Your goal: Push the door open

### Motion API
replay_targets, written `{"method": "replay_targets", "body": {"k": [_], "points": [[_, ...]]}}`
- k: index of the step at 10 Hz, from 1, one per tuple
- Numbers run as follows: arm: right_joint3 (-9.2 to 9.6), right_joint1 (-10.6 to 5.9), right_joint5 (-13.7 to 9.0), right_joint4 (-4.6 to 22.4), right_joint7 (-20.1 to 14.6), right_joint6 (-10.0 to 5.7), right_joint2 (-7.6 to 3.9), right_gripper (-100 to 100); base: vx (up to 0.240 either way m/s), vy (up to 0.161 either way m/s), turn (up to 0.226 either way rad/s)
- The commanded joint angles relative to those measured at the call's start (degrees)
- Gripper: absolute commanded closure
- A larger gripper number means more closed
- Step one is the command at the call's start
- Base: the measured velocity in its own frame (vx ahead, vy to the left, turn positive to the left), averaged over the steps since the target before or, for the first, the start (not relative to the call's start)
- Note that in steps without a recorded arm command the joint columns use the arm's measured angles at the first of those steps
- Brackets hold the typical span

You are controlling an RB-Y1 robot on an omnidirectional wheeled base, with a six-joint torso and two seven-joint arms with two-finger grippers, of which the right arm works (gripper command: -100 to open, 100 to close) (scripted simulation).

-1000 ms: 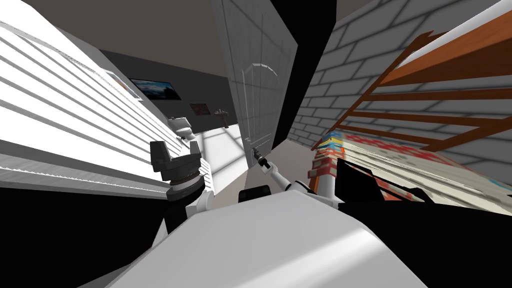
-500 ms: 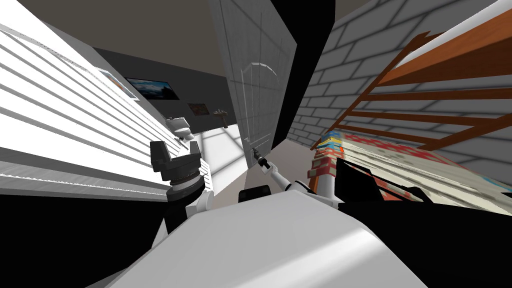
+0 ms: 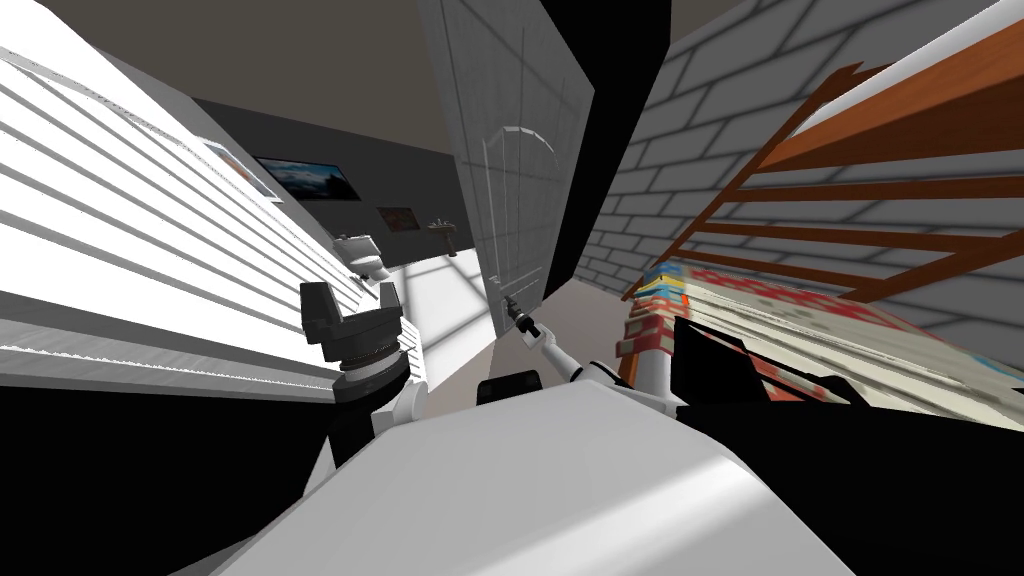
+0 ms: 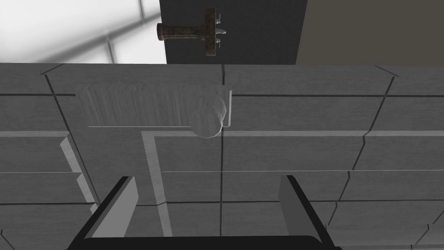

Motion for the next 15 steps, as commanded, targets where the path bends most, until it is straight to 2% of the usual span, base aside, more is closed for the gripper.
{"method": "replay_targets", "body": {"k": [1,4,6,15], "points": [[0.00,-0.01,0.0,0.0,0.0,0.00,0.00,-100,0.019,-0.003,-0.022],[0.00,-0.01,0.0,0.0,0.0,0.00,0.00,-100,-0.004,0.002,0.017],[0.98,-0.09,0.1,0.0,-0.6,0.01,-0.23,-100,0.022,-0.010,-0.070],[0.98,-0.09,0.1,0.0,-0.6,0.01,-0.23,-100,0.007,0.000,0.003]]}}
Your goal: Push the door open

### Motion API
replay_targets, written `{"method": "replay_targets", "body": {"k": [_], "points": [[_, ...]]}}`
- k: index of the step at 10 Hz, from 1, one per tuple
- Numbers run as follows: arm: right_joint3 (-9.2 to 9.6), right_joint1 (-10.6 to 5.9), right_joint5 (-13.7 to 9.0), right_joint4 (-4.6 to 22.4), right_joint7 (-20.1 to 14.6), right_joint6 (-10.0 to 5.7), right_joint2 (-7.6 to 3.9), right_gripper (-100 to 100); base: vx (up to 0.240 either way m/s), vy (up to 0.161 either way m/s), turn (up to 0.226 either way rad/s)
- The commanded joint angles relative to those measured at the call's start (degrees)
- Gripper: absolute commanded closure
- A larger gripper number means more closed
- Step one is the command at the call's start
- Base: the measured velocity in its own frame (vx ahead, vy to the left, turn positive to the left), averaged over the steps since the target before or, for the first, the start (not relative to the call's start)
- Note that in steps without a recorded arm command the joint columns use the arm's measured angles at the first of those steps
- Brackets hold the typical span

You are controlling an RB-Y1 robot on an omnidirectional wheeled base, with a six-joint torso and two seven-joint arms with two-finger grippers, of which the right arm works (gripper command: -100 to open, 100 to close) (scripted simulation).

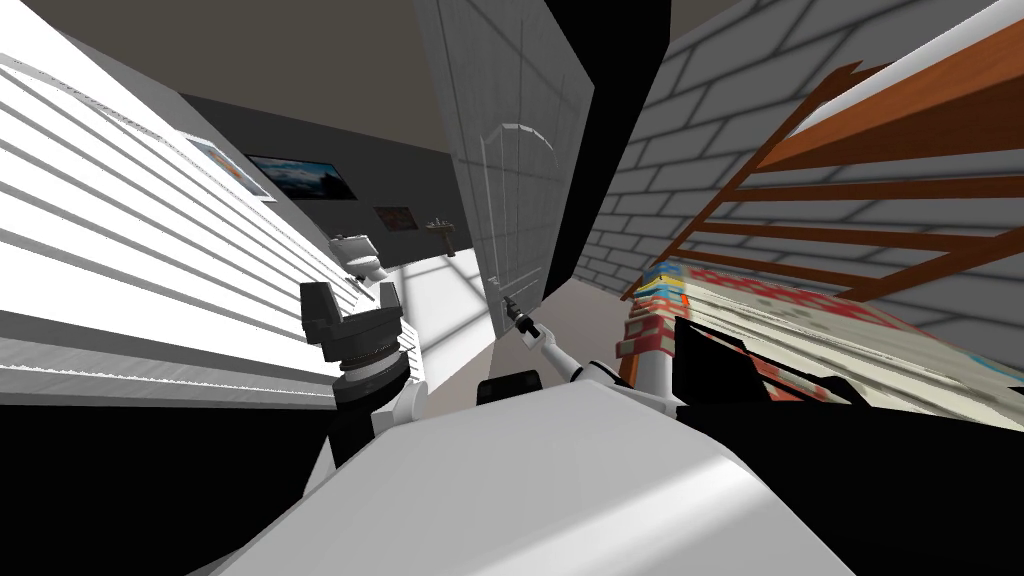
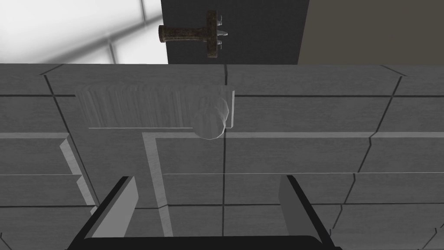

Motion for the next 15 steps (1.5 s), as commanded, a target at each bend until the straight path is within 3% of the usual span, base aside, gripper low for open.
{"method": "replay_targets", "body": {"k": [1,10,11,15], "points": [[0.95,-0.07,0.1,-0.1,-0.6,-0.02,-0.23,-100,0.020,-0.010,-0.065],[0.95,-0.07,0.1,-0.1,-0.6,-0.02,-0.23,-100,0.011,-0.001,-0.004],[1.86,-0.13,0.1,-0.2,-1.2,-0.06,-0.46,-100,0.028,-0.015,-0.092],[1.86,-0.13,0.1,-0.2,-1.2,-0.06,-0.46,-100,0.007,-0.001,-0.004]]}}
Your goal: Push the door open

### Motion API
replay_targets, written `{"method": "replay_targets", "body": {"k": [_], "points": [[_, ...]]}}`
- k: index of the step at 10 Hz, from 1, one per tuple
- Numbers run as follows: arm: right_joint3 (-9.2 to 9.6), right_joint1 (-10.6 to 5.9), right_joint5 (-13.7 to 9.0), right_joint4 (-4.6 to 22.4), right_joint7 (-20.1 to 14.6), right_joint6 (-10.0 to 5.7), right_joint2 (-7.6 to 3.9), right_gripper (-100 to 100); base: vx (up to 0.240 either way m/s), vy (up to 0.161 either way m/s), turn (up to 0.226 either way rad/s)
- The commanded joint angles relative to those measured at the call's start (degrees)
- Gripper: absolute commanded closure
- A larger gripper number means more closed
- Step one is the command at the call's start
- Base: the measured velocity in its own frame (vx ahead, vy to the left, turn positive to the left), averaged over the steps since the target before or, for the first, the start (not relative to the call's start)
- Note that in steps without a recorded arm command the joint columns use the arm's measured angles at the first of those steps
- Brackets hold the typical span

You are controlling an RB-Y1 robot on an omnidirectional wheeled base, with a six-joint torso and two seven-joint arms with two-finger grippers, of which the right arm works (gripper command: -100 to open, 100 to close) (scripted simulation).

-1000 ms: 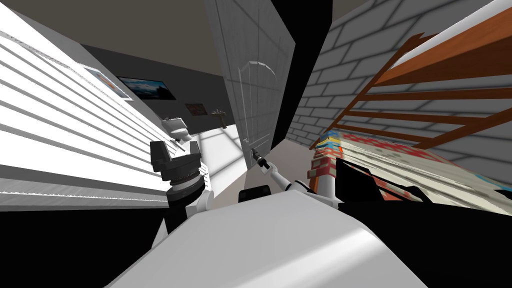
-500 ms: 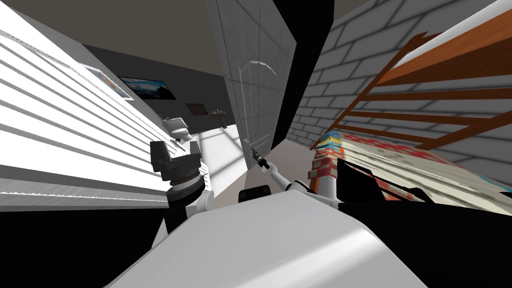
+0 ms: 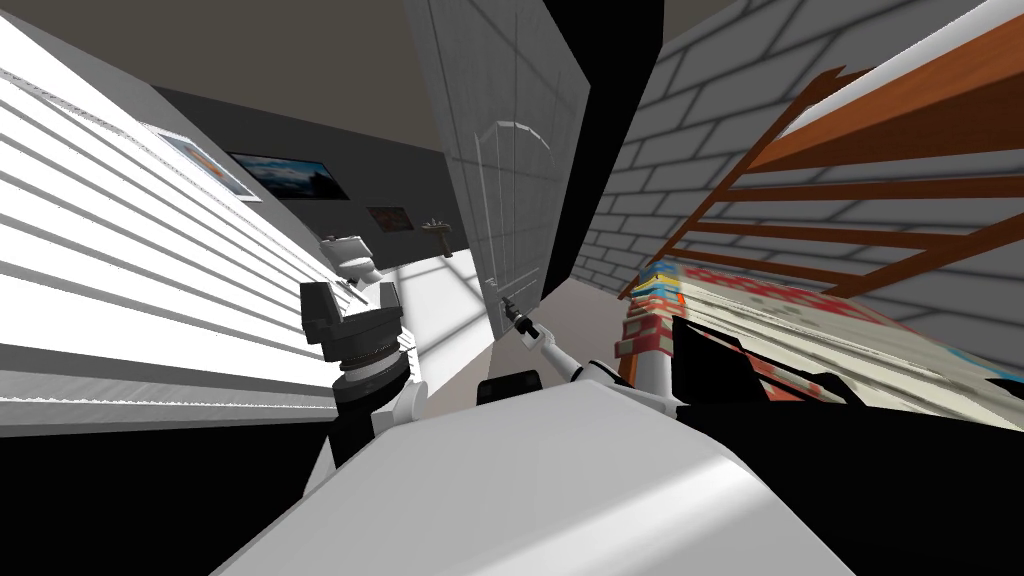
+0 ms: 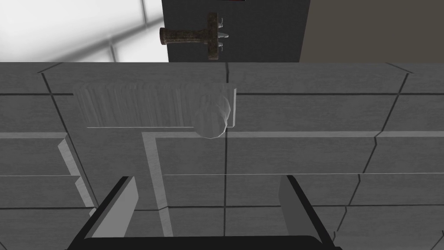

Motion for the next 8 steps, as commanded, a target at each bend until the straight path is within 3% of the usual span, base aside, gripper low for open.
{"method": "replay_targets", "body": {"k": [1,5,8], "points": [[0.00,0.00,0.0,0.0,0.0,-0.01,0.00,-100,0.000,0.000,0.000],[0.00,0.00,0.0,0.0,0.0,-0.01,0.00,-100,0.004,0.000,-0.002],[1.13,-0.07,0.1,-0.2,-0.7,-0.09,-0.30,-100,0.029,-0.008,-0.049]]}}
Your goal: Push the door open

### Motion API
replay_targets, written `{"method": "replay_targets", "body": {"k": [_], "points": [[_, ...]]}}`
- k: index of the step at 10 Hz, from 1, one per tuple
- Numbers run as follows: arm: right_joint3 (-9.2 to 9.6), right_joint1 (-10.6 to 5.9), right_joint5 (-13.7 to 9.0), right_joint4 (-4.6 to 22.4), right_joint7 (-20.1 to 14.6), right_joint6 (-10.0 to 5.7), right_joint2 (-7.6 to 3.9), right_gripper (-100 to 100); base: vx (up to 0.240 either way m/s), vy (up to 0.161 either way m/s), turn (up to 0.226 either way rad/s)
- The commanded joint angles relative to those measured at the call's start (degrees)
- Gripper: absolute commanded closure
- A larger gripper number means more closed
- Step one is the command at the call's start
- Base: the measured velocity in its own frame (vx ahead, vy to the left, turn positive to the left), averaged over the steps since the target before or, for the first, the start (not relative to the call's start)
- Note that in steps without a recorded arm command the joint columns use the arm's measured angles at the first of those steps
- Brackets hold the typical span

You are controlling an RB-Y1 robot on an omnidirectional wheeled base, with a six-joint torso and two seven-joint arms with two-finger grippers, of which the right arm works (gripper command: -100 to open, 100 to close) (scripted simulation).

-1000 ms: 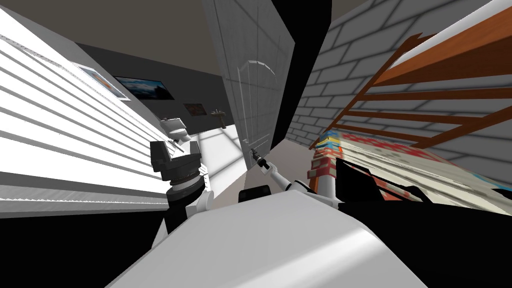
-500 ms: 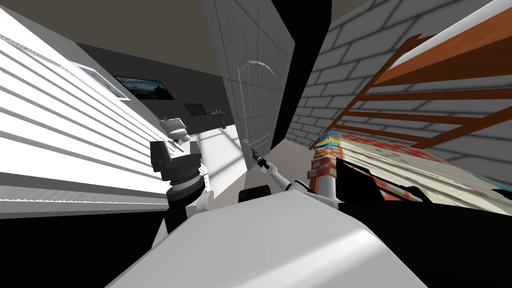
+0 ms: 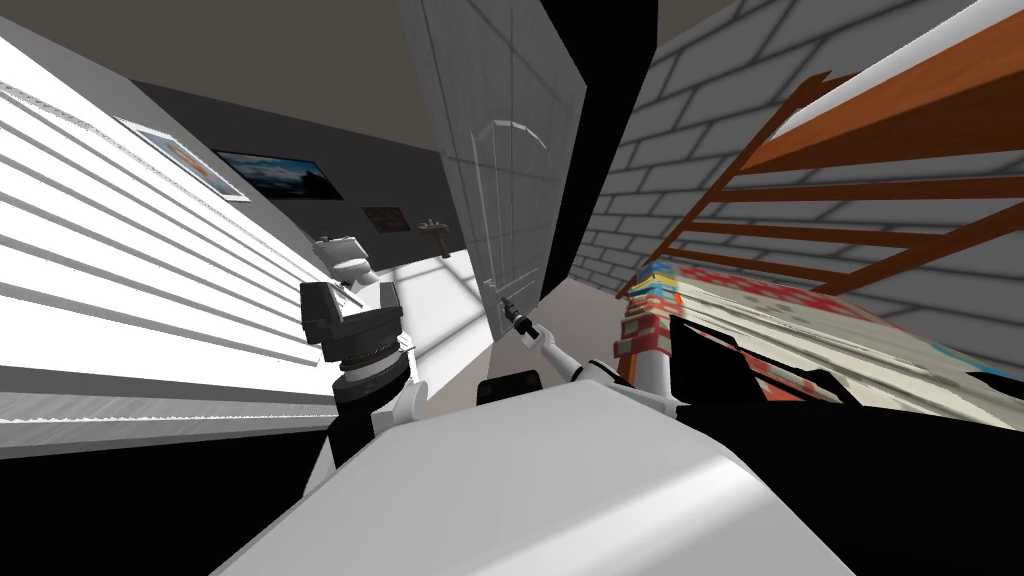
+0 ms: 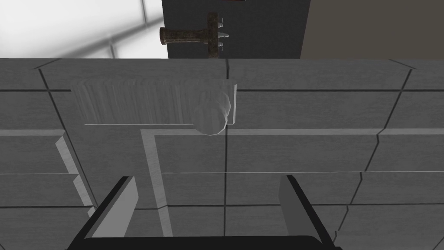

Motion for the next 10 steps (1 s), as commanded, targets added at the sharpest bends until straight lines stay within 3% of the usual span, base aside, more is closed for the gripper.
{"method": "replay_targets", "body": {"k": [1,9,10], "points": [[0.16,0.05,0.0,-0.2,-0.1,0.08,-0.04,-100,0.016,-0.007,-0.038],[0.16,0.05,0.0,-0.2,-0.1,0.08,-0.04,-100,0.003,0.002,0.011],[0.95,0.00,0.1,-0.3,-0.6,0.00,-0.28,-100,0.021,-0.012,-0.070]]}}
